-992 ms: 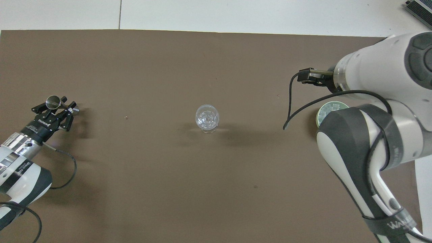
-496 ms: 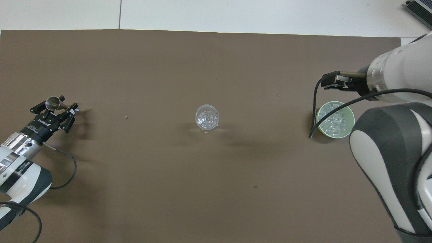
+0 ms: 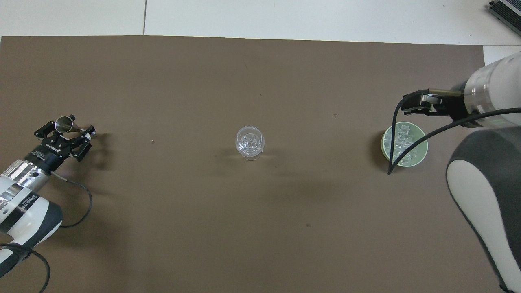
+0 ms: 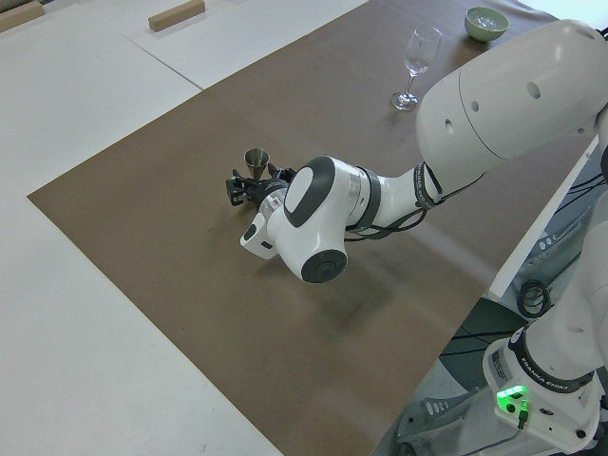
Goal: Pour wine and add ice with both arms
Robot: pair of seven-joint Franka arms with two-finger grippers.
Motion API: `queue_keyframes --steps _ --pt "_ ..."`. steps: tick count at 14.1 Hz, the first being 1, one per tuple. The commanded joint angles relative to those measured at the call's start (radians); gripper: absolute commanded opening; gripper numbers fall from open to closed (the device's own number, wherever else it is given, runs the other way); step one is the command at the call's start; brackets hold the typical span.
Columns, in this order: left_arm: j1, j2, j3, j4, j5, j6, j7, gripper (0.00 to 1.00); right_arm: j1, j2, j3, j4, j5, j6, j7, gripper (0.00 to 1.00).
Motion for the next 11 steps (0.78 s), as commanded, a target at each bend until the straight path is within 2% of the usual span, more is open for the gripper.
queue_keyframes --steps 1,4,11 --pt "0.002 0.007 0.003 0.011 -0.008 -0.002 0.008 0.81 -0.036 -0.005 -0.034 0.03 0.062 -0.066 -0.072 1.0" --pt "0.002 -0.003 0.005 -0.002 -0.008 -0.008 0.008 0.81 -0.035 -0.008 -0.098 0.03 0.087 -0.09 -0.164 1.0" --pt "-0.012 -0.063 0.005 -0.012 -0.005 0.037 -0.003 0.82 -0.033 -0.058 -0.114 -0.007 0.068 -0.118 -0.196 1.0"
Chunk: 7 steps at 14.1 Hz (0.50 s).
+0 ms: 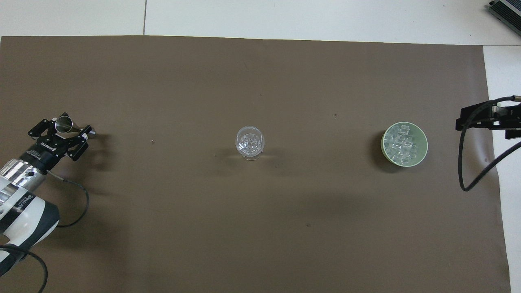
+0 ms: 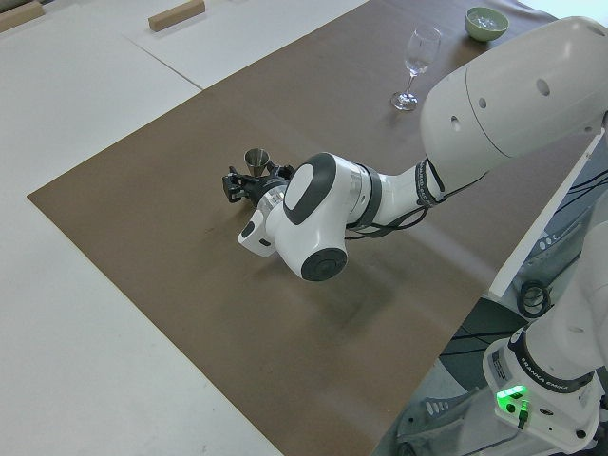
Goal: Pour wine and add ice with both arms
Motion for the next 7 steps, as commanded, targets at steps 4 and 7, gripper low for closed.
queue_keyframes --steps 4,7 --pt "-0.017 -0.056 0.002 -0.014 -0.005 0.045 -0.006 0.82 -0.01 -0.027 -0.001 -0.021 0.004 -0.079 -0.051 1.0" --pt "-0.018 -0.067 0.002 -0.023 -0.005 0.048 -0.006 0.82 -0.009 -0.027 -0.001 -0.025 0.004 -0.076 -0.053 1.0"
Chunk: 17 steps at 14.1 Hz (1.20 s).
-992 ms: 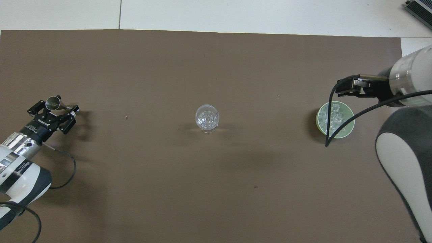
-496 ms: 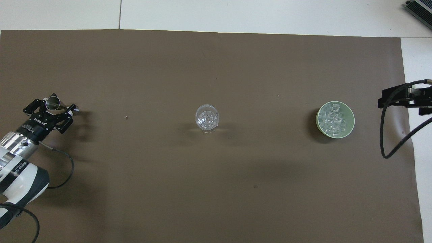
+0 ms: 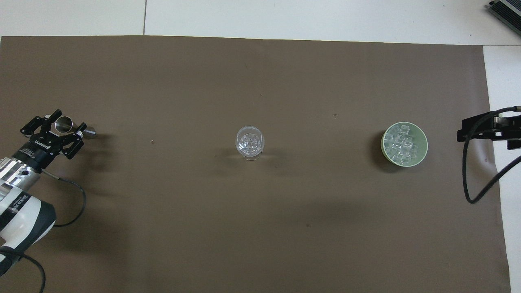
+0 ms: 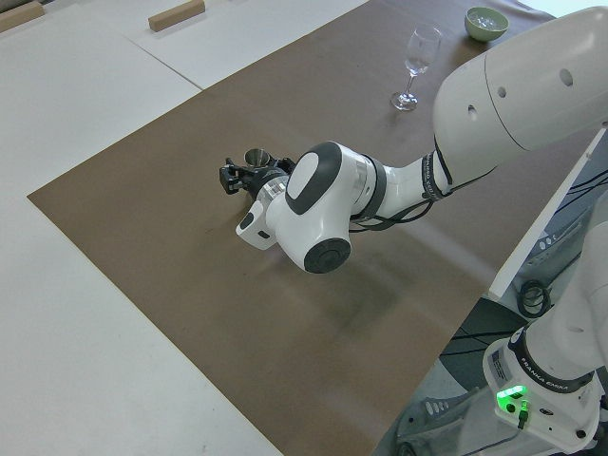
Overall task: Pour wine and add ice with both arms
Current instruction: 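Lower the silver tool onto the table with the left gripper and open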
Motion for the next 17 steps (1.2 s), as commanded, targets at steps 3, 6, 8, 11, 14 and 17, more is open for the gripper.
queue_keyframes --steps 3,6,8,11,14,17 --pt "-0.016 -0.051 0.002 -0.028 -0.005 0.043 -0.009 0.83 -0.01 -0.023 0.0 -0.031 -0.014 0.019 -0.067 1.0" --pt "-0.038 -0.075 0.002 -0.035 -0.005 0.069 -0.032 0.84 -0.015 -0.038 0.0 -0.062 -0.019 0.056 -0.081 1.0" --pt "-0.056 -0.095 0.001 -0.04 -0.005 0.089 -0.048 0.84 -0.02 -0.037 0.0 -0.062 -0.022 0.067 -0.104 1.0" --pt "-0.076 -0.127 0.002 -0.043 -0.005 0.116 -0.075 0.84 -0.02 -0.037 0.0 -0.062 -0.021 0.071 -0.107 1.0" --pt "-0.104 -0.161 0.001 -0.032 0.003 0.149 -0.094 0.84 -0.018 -0.037 0.003 -0.059 -0.018 0.05 -0.104 1.0" --pt "-0.151 -0.192 -0.002 0.014 0.109 0.206 -0.15 0.84 -0.02 -0.038 0.003 -0.059 -0.004 0.045 -0.104 1.0"
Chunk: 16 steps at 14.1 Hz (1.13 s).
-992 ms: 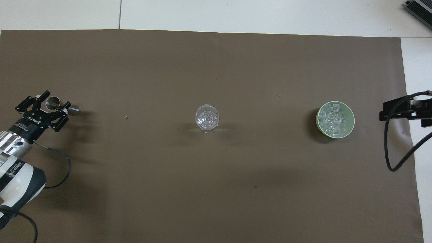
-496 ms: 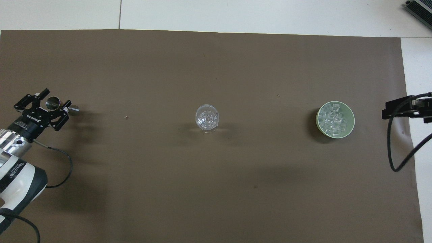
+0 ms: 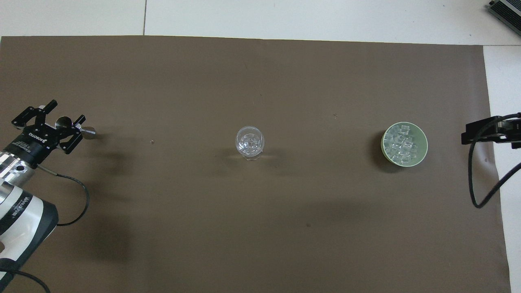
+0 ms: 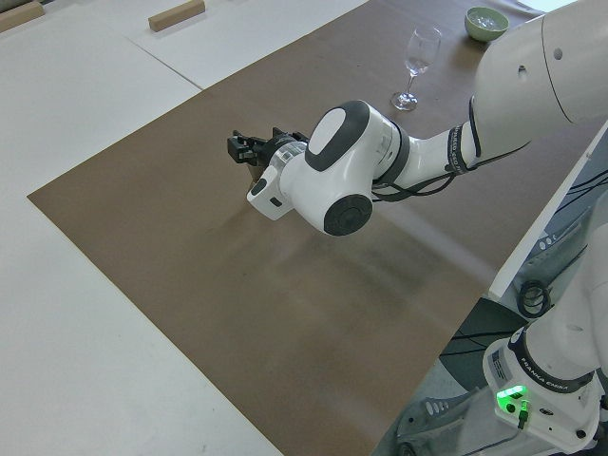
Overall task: Pour wine and add ice with both arms
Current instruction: 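Lower the silver tool onto the table with the left gripper and open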
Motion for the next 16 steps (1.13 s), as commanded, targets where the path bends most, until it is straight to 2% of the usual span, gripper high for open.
queue_keyframes --steps 1,8,12,16 --pt "-0.045 -0.04 0.005 0.039 0.146 0.053 -0.114 0.85 -0.009 -0.029 0.006 -0.031 0.008 0.001 -0.024 1.0" --pt "-0.103 -0.051 0.005 0.2 0.766 0.03 -0.352 0.85 -0.01 -0.026 0.006 -0.032 0.008 0.017 -0.012 1.0" --pt "-0.129 -0.045 0.005 0.309 1.131 -0.099 -0.37 0.87 -0.018 -0.031 0.006 -0.04 0.008 0.014 -0.01 1.0" --pt "-0.131 -0.009 0.002 0.47 1.404 -0.295 -0.364 0.92 -0.017 -0.031 0.006 -0.039 0.008 0.014 -0.012 1.0"
